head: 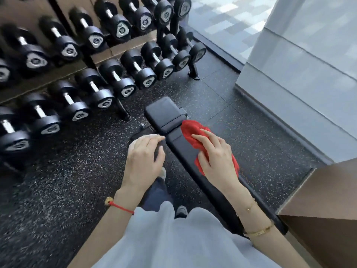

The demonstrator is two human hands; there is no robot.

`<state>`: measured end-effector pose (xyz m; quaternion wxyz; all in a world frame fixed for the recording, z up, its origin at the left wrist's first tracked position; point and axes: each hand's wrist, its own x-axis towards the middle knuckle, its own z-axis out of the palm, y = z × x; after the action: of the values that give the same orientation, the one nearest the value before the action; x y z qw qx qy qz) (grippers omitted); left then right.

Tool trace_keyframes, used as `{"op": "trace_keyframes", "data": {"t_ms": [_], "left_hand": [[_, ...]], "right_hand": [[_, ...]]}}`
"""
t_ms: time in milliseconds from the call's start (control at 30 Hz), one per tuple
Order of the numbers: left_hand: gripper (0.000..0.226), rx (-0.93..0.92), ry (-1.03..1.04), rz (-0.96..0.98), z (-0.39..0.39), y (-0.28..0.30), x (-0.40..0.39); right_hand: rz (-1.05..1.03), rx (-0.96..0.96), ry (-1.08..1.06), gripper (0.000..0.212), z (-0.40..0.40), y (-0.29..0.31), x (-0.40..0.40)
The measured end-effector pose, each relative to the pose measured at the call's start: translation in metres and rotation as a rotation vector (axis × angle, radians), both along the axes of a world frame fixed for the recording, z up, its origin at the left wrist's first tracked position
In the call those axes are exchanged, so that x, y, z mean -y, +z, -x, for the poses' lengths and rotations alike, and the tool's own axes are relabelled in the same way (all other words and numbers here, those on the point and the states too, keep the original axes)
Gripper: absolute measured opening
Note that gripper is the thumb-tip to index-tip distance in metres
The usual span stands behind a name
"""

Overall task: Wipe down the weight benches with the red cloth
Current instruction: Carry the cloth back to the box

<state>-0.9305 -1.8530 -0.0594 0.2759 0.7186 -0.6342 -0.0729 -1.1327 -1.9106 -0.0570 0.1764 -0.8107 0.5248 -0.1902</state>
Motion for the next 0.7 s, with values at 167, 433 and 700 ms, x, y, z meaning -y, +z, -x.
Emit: {"op": "trace_keyframes", "data": {"t_ms": [167,433,700], "left_hand": [[0.027,0.004,0.244,-0.023,-0.013,0.003,-0.068],[0.026,-0.023,0.547,-0.044,-0.037,-0.003,-0.154],[0.026,-0.029,0.745,-0.059,-0.091,0.000,-0.244]], "right_hand": [[-0.012,-0.004,0.227,0.045,-0.030,-0.002,-0.022],[-0.039,0.008,0.501,0.041,-0.089,-0.003,-0.058],[-0.039,-0.020,0.707,0.041,-0.179,-0.004,-0.116]]}}
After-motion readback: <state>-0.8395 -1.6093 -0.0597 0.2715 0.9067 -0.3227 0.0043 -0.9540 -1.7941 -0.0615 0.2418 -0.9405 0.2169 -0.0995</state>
